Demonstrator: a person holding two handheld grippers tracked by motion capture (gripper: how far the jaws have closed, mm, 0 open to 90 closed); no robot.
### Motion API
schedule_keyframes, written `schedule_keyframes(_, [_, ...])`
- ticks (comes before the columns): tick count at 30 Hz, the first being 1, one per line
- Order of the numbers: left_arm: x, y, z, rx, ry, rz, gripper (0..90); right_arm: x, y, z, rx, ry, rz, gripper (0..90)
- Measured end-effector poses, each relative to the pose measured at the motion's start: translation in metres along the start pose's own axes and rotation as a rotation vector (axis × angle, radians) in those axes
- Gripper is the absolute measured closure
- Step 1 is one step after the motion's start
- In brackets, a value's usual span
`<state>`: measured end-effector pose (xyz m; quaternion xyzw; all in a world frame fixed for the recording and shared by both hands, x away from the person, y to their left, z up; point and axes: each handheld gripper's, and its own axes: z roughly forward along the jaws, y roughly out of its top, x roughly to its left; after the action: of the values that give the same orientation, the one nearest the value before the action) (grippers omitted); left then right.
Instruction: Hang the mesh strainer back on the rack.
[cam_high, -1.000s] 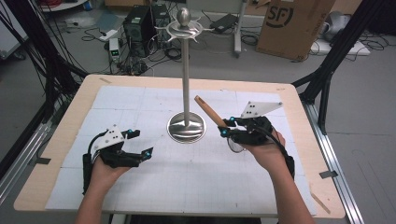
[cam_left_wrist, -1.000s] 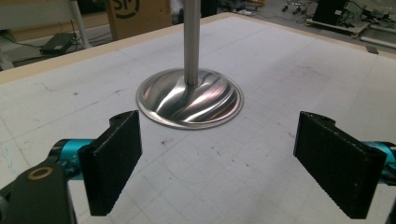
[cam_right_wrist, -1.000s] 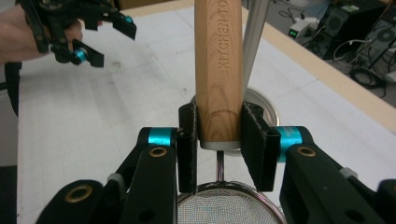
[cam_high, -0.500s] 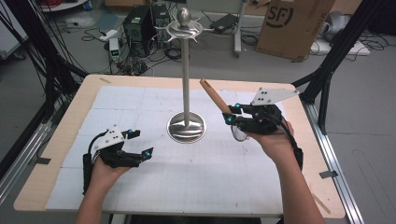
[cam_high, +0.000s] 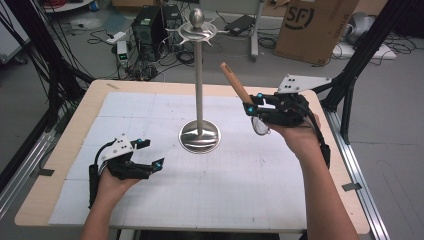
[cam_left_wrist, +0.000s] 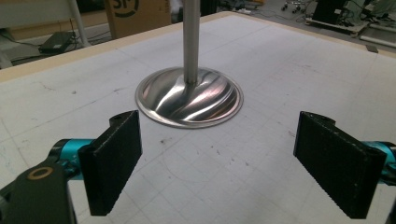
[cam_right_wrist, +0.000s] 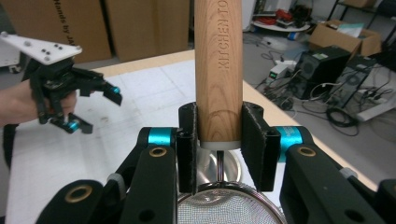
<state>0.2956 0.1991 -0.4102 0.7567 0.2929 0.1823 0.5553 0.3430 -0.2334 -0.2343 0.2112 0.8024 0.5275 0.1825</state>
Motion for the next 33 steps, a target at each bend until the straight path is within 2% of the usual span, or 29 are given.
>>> schedule_keyframes(6, [0.000,0.000,0.000,0.000,-0.001,0.000,15.9,-0.007,0.016,-0.003,0.000,-0.022,-0.025,68.7])
schedule_keyframes(17, [0.000,0.000,0.001,0.002,-0.002,0.000,15.9,-0.025,0.038,-0.008,-0.046,-0.069,-0.002,68.7])
schedule_keyframes(25, [0.000,0.000,0.000,-0.004,-0.001,-0.006,15.9,-0.031,0.052,-0.004,-0.034,-0.098,-0.002,68.7])
schedule_keyframes(32, [0.001,0.000,-0.001,-0.005,-0.001,-0.007,15.9,-0.036,0.055,0.002,-0.025,-0.114,-0.008,68.7])
schedule_keyframes(33, [0.001,0.000,-0.001,-0.005,0.001,-0.007,15.9,-0.035,0.055,0.002,-0.018,-0.113,0.006,68.7])
